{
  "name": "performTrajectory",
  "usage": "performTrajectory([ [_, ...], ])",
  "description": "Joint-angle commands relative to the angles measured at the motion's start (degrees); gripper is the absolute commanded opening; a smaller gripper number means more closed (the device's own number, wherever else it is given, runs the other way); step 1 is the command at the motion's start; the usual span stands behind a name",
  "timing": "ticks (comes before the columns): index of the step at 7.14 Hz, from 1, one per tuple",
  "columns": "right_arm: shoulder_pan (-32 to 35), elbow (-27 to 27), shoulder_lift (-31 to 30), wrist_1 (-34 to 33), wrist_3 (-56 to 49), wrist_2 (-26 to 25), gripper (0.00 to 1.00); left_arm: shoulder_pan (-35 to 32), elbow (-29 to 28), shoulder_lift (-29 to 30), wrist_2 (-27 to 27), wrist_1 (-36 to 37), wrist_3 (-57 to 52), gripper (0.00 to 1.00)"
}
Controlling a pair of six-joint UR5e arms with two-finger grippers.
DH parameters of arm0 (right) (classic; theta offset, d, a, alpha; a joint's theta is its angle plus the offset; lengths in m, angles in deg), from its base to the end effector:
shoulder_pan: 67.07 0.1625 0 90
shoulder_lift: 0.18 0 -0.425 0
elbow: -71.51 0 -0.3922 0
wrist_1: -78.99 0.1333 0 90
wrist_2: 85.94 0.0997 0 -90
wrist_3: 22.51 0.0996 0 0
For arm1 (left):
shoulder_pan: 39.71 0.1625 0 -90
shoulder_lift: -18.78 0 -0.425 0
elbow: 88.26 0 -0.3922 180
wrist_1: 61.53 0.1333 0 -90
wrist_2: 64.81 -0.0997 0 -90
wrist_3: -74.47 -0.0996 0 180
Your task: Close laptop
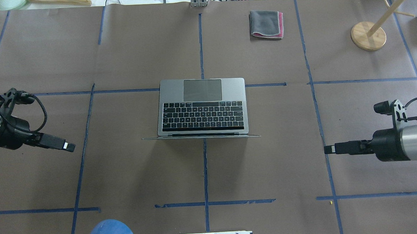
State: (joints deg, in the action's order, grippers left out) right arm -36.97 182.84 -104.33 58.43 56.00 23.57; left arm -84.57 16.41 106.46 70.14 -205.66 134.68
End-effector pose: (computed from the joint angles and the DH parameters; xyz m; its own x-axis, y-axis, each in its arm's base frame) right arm -0.2956 -0.2870 0.4503 0.2344 -0.0812 0.9688 -0.1479 0.9819 0.1181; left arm 0.2890 -0.3764 0.4400 0.2654 0.2320 -0.9358 -0.1058 0.9718 0.2109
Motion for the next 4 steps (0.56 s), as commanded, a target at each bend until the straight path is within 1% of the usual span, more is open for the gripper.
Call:
performTrajectory([
  [1,-15.6,3.5,0.3,-0.1,4.8,-19.6,0.99,6.3,0.1,2.7,-4.9,-3.4,6.8,0.99],
  [2,-18.7,5.5,0.5,-0.6,5.2,-23.6,0.93,8.5,0.2,4.1,-7.5,-3.4,8.7,0.99],
  [3,-19.7,8.5,2.4,-5.5,9.3,-24.7,0.73,11.7,0.6,6.4,-12.6,-3.4,13.1,0.82],
  [4,-21.1,9.4,7.8,-12.1,11.8,-27.4,0.53,15.8,0.8,8.3,-18.9,-3.4,16.7,0.49],
])
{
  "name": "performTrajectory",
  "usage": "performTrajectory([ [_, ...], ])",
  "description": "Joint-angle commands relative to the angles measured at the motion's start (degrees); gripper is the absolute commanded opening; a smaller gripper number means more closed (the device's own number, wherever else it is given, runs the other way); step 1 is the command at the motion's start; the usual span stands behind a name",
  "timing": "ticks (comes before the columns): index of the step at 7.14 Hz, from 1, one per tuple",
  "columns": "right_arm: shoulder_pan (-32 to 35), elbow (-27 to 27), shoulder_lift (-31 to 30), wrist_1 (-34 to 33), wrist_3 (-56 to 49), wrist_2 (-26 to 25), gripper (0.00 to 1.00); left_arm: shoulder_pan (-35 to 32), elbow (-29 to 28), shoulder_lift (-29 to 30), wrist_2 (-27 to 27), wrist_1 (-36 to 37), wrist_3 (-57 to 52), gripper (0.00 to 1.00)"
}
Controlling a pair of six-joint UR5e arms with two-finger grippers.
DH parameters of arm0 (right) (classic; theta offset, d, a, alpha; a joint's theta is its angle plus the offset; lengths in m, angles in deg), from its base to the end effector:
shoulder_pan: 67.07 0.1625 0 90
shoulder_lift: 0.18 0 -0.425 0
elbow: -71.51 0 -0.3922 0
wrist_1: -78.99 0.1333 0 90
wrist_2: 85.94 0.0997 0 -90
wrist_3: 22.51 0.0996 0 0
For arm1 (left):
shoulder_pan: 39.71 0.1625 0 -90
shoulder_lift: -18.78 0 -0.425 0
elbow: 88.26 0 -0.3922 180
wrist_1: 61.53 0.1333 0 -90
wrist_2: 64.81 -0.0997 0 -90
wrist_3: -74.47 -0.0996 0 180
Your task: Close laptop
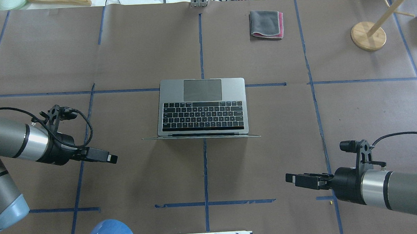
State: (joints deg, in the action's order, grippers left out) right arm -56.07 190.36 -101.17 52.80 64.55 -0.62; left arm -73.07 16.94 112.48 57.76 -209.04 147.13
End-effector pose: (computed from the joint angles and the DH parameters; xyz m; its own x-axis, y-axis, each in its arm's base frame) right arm -0.3705 -0.2161 0.3752 0.1558 -0.0218 0.9875 -0.2618 0.9631 0.0626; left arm 0.3767 -0.3434 0.3824 0.1952 0.1722 -0.9655 -0.0333 0.9851 0.1690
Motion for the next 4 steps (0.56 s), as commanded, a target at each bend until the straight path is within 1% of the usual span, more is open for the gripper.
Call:
performTrajectory([
  [1,-4.7,1.9,8.3,-10.2,3.5,-8.5,0.36,7.4,0.9,3.0,-11.5,0.0,4.7,0.23],
  [2,-6.5,1.8,10.4,-12.2,3.6,-12.3,0.19,8.3,0.9,4.0,-13.2,0.0,4.9,0.04],
  [3,-6.9,1.8,13.1,-14.2,4.5,-15.2,0.1,8.7,0.9,5.2,-14.4,0.0,4.9,0.01],
  [4,-7.0,1.8,15.4,-17.2,5.2,-15.7,0.04,8.7,0.9,6.8,-17.2,0.0,8.2,0.0],
])
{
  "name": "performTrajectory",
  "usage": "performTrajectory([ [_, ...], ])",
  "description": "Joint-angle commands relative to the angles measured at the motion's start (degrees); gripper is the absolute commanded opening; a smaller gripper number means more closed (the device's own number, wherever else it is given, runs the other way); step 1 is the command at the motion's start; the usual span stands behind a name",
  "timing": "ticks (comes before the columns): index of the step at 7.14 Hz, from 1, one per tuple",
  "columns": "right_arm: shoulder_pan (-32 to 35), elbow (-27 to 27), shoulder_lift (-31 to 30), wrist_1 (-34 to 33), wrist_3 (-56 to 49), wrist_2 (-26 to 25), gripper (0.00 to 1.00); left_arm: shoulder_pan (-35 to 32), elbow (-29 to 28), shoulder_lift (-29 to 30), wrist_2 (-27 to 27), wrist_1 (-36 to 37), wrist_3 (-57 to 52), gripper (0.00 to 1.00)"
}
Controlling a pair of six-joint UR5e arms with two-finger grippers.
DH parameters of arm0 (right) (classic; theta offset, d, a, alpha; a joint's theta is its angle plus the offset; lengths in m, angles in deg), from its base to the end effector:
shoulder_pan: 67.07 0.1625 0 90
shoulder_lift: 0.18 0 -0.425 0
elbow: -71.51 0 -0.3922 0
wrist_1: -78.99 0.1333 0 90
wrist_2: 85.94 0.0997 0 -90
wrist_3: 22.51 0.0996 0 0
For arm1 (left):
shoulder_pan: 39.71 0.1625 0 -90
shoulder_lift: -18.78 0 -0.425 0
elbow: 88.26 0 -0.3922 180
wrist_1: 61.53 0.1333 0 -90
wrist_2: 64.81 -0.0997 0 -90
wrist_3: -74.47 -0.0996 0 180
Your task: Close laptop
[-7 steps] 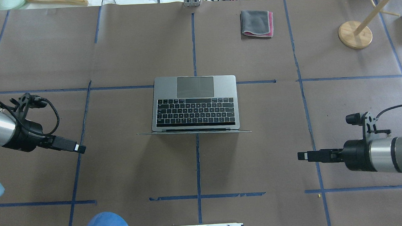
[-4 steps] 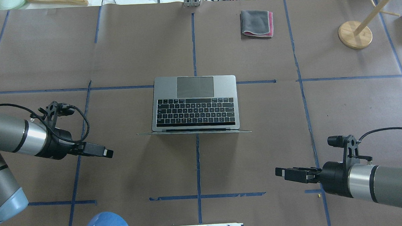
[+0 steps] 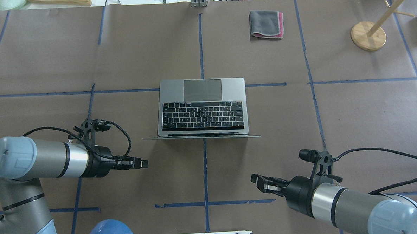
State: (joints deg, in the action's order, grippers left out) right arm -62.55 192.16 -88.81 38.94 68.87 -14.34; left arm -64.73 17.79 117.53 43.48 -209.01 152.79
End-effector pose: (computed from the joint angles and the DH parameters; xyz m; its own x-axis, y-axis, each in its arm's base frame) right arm -0.4358 -0.1997 0.2939 0.1299 0.0332 0.9910 -0.3896 0.9208 0.0202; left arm 0.4351 -0.3157 0.3320 0.1435 0.1452 -0.9790 0.0926 0.9829 0.1593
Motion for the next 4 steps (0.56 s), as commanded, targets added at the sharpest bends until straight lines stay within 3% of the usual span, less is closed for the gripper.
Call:
performTrajectory([
  [1,-0.4,-0.2,5.0,-5.7,1.1,-2.1,0.02,0.4,-0.1,3.1,-3.3,0.1,3.3,0.0],
  [4,1.1,-0.2,6.8,-8.7,2.6,-2.3,0.01,0.3,0.2,3.9,-3.1,0.3,3.7,0.0],
])
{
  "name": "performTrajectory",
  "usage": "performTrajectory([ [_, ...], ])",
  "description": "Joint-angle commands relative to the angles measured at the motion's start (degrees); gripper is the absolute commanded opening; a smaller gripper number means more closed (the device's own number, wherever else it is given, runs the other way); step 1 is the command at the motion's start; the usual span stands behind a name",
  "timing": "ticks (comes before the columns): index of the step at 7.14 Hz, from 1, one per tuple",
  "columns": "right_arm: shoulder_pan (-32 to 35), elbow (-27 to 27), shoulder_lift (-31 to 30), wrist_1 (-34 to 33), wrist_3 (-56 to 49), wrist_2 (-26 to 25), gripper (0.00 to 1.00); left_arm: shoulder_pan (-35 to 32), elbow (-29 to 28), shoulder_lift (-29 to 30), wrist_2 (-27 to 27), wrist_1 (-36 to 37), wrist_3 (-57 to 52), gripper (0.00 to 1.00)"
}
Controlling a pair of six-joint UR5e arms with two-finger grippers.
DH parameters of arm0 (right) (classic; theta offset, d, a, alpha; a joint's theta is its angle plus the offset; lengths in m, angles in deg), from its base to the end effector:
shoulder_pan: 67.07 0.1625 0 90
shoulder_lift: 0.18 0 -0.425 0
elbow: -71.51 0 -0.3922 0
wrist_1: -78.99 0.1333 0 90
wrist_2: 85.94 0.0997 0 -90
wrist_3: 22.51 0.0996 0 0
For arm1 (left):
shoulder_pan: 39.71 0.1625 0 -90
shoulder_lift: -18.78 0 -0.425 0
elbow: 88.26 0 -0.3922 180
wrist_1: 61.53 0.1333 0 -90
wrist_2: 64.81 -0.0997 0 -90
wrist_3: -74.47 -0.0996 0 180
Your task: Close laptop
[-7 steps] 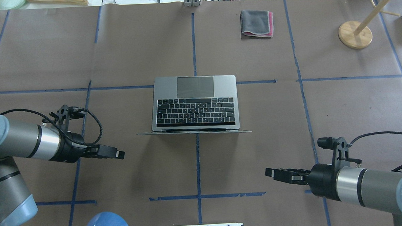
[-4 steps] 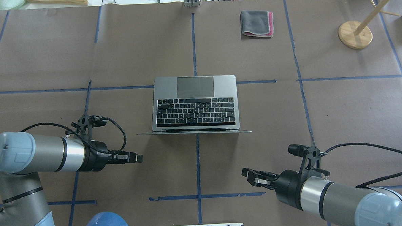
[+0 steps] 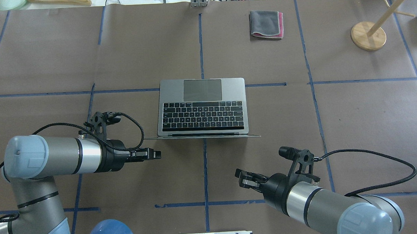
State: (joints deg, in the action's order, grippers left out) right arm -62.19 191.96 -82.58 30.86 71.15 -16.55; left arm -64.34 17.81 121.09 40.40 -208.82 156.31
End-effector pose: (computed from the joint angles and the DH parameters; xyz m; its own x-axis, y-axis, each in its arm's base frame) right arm -0.4583 -0.2081 0.2602 0.1469 0.0725 0.9865 -0.4352 0.9003 -0.0014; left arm 0.4453 -0.3221 0.2992 0.0913 0.1088 -0.9899 0.1529 0.9807 0.1219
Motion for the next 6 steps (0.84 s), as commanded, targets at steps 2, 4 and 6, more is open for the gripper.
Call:
performTrajectory([
  [2,2.9,-0.1,0.8,-1.3,0.5,0.0,0.01,-0.2,0.9,0.3,0.1,0.1,0.2,0.0],
  [4,4.9,-0.6,4.9,-7.5,0.4,0.0,0.01,-0.1,1.0,0.3,0.1,0.1,0.2,0.0],
  [6,6.1,-0.7,5.7,-9.8,0.4,0.1,0.01,-0.2,1.0,0.3,0.1,0.1,0.2,0.0],
])
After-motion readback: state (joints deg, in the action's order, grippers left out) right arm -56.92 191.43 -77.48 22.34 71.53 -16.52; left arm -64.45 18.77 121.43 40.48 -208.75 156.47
